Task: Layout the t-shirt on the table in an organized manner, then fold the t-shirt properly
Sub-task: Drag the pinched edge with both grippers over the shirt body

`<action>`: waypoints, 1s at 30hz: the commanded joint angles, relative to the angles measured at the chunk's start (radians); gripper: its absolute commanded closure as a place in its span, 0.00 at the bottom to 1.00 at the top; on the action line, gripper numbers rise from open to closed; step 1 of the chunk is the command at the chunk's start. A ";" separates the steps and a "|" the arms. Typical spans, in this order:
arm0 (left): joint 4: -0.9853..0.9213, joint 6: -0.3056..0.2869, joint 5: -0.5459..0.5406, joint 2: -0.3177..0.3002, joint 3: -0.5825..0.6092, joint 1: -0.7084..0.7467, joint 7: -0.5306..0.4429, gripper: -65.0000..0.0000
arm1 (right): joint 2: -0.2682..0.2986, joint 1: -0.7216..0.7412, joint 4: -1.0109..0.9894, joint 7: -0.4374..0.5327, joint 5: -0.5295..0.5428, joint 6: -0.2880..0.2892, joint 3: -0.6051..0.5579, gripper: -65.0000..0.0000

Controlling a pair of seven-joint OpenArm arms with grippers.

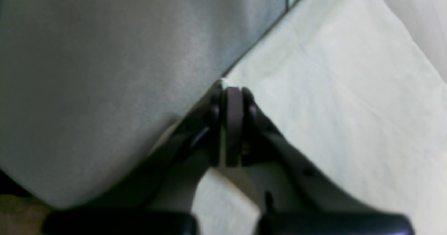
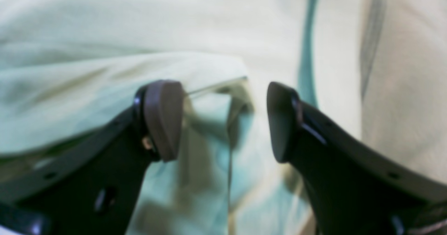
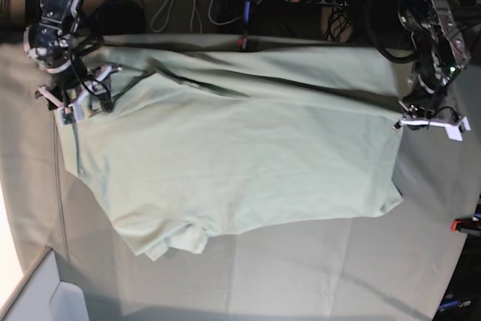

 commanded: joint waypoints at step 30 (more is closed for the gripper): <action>0.015 -0.003 -0.002 -0.010 -0.002 -0.011 -0.019 1.00 | 0.015 0.057 0.031 0.022 0.012 0.003 0.003 1.00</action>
